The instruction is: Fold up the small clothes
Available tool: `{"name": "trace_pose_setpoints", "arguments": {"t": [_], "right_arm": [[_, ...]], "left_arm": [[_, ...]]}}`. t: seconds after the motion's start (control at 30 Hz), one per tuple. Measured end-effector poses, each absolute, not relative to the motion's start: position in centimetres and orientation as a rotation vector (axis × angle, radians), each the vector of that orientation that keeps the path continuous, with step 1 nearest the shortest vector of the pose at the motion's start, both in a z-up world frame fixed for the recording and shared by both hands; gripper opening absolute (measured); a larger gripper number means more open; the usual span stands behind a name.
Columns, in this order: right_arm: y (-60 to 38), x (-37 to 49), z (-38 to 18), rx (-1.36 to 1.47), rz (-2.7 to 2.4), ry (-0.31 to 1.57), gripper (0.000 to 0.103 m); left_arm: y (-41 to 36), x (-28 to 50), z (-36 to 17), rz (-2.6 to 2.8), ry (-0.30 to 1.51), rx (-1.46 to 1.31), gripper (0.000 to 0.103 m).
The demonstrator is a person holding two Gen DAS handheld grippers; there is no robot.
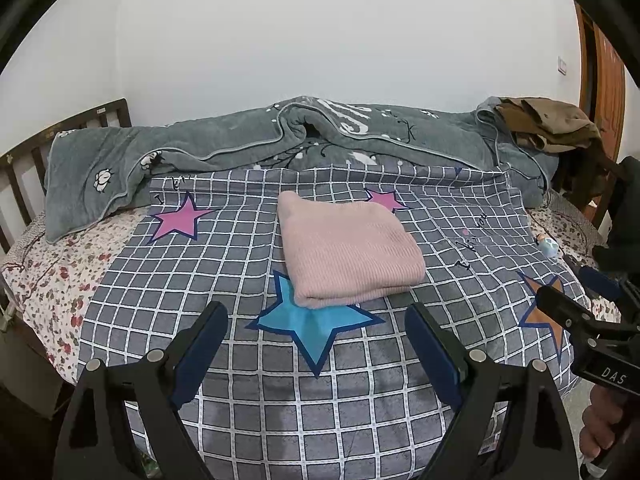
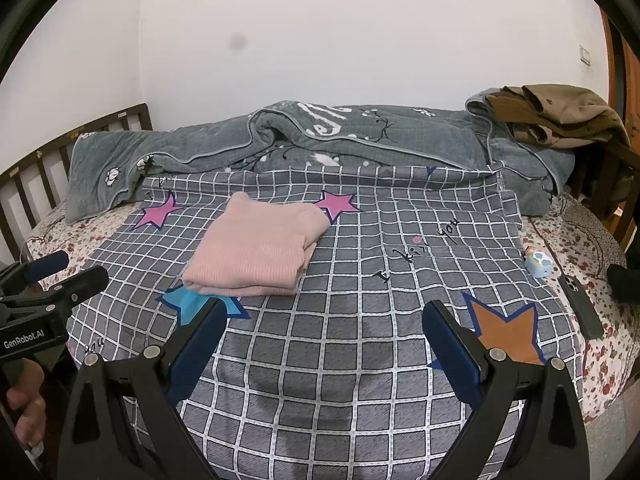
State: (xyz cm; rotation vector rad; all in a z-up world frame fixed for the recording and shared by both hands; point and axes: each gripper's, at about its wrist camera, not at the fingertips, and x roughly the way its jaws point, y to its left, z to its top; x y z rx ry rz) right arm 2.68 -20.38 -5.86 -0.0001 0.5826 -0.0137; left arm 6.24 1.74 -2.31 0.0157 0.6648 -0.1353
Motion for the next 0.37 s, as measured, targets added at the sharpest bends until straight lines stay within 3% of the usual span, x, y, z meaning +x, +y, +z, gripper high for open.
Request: {"name": "trace_pose_setpoints", "arguments": {"t": [0.37], "right_arm": [[-19.84, 2.62, -6.09, -0.001, -0.008, 0.587, 0.097]], "left_arm": [[1.73, 6.14, -2.1, -0.133, 0.665, 0.013, 0.09]]}}
